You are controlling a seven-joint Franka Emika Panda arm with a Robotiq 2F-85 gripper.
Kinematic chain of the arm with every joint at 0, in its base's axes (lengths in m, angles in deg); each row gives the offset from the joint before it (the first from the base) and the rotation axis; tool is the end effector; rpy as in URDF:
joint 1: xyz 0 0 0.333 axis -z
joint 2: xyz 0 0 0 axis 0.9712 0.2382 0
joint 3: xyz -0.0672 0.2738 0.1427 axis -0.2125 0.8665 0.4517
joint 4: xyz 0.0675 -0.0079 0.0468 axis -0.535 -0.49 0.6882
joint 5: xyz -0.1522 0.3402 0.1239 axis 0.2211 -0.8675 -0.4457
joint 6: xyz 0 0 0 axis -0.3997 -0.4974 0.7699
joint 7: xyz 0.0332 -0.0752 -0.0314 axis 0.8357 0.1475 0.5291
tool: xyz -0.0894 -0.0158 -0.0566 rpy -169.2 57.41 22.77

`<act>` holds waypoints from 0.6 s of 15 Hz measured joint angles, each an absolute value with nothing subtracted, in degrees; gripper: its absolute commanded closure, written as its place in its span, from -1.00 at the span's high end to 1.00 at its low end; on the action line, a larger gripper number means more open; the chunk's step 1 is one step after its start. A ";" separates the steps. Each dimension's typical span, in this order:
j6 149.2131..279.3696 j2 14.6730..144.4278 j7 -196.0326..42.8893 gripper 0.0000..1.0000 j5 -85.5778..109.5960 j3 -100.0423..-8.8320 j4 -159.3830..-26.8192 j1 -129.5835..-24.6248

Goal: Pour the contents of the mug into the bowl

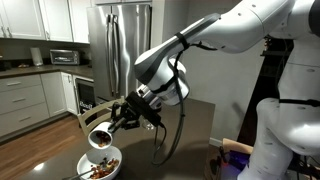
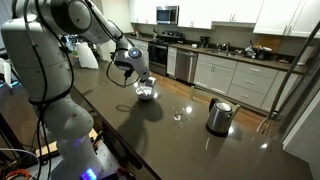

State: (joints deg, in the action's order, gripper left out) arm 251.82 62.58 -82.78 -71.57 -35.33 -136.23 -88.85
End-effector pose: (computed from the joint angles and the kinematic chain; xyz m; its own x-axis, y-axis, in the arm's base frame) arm 0.4763 0.1701 0.3611 0.5291 -0.8412 -0.1117 -0.6523 -0.3190 -0.6875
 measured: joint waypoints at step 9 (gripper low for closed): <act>252.86 63.28 -82.76 -0.88 -69.27 -34.95 -137.09 -89.05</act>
